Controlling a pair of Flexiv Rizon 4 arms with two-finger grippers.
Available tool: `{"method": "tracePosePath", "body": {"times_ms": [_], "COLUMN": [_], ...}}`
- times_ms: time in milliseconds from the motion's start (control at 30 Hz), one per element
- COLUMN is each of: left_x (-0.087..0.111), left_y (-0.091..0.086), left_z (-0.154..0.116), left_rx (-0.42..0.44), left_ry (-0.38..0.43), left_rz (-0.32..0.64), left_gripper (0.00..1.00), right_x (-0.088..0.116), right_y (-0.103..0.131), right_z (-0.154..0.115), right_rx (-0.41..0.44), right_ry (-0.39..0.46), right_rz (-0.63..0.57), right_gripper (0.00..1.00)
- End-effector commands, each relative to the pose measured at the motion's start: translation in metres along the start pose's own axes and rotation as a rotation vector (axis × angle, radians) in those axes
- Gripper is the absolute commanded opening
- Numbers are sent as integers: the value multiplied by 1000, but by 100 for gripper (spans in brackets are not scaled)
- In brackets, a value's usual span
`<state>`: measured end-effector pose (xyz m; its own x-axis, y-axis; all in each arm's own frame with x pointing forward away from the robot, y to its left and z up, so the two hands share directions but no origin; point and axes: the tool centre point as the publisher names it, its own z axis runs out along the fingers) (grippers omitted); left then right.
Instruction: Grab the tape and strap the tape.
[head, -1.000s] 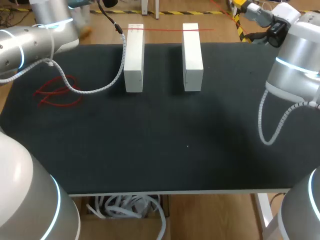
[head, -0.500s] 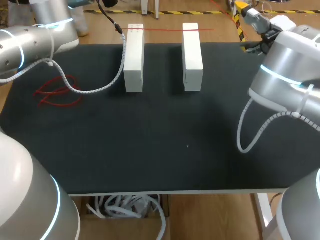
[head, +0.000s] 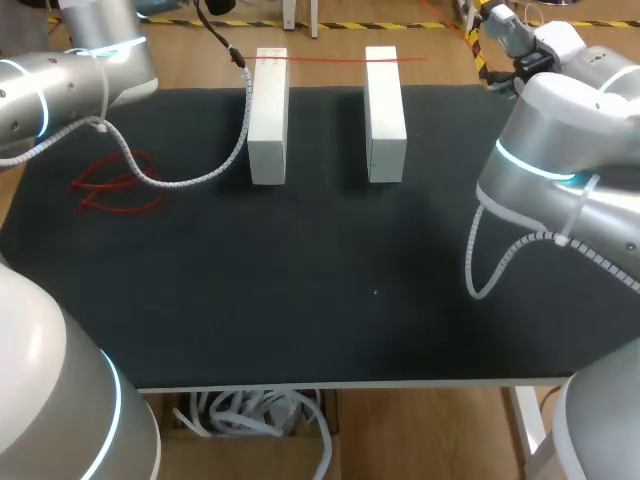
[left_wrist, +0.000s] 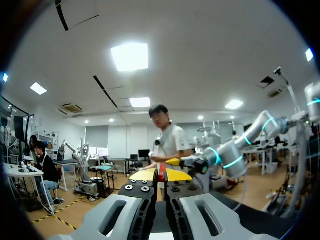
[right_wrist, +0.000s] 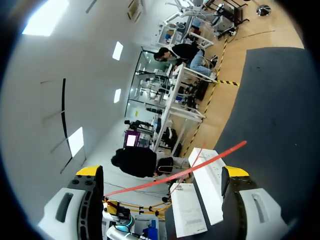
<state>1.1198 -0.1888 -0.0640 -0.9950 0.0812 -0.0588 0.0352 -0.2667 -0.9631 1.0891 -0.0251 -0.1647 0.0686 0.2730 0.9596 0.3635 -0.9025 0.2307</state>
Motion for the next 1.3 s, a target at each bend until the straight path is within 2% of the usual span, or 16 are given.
{"method": "tracePosePath", "body": {"times_ms": [33,333,400,567,733,867,933,1067,1133,1233,1300], "left_x": [1,1,1,1,1,1,1,1,1,1,1], "left_y": [-1,-1,-1,-1,-1,-1,-1,-1,-1,-1,-1], "left_z": [0,0,0,0,0,0,0,0,0,0,0], "left_rx": [-2,-2,-2,-2,-2,-2,-2,-2,-2,-2,-2], "left_ry": [-3,-3,-3,-3,-3,-3,-3,-3,-3,-3,-3], "left_rz": [0,0,0,0,0,0,0,0,0,0,0], "left_gripper": [0,0,0,0,0,0,0,0,0,0,0], "right_x": [-2,0,0,-2,-3,-4,-4,-6,-7,-9,-11], "right_y": [-2,-2,-2,-2,-1,0,1,3,5,8,11], "right_z": [8,10,10,10,10,9,8,4,3,1,0], "right_rx": [-62,-61,-61,-54,-47,-43,-39,-33,-33,-37,-42], "right_ry": [18,20,19,7,7,6,8,10,11,10,6], "right_rz": [5,-14,-16,-34,-47,-56,-64,-78,-80,-86,-88], "right_gripper": [100,98,54,33,31,39,34,36,33,35,33]}}
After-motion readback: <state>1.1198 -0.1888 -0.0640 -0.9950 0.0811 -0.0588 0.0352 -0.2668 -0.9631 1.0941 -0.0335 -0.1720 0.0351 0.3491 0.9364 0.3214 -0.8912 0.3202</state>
